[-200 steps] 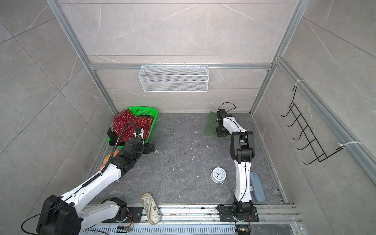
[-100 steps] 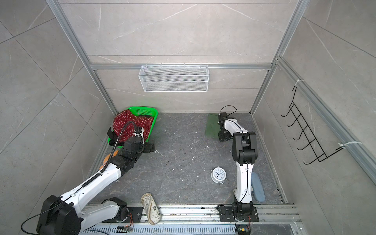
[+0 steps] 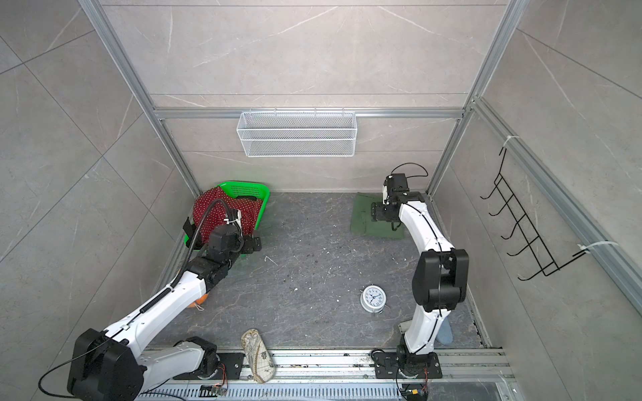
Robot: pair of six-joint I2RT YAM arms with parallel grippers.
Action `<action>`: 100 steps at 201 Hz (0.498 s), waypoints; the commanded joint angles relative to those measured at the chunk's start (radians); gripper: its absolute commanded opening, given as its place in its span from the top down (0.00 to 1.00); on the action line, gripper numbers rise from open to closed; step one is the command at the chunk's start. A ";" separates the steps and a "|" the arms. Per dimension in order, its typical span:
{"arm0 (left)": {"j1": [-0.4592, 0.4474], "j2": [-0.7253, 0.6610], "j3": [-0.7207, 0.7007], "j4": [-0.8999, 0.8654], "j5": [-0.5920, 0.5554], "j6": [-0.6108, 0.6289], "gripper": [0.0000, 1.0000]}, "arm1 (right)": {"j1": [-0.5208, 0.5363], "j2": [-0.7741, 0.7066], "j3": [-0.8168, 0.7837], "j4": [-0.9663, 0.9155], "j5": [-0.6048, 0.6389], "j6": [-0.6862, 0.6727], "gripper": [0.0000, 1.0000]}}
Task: Fold and stack skirts
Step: Move the skirt to the top-right of the table, then pick up the skirt from the basket.
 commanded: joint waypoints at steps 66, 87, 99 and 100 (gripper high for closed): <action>0.226 0.262 0.338 -0.282 0.073 -0.071 0.01 | 0.104 -0.235 -0.284 0.156 -0.187 0.163 0.20; 0.262 0.341 0.400 -0.318 0.144 -0.072 0.01 | 0.132 -0.244 -0.312 0.160 -0.184 0.166 0.20; 0.266 0.391 0.432 -0.331 0.178 -0.057 0.01 | 0.146 -0.240 -0.321 0.161 -0.182 0.166 0.19; 0.266 0.394 0.435 -0.332 0.180 -0.056 0.01 | 0.147 -0.240 -0.321 0.161 -0.181 0.166 0.20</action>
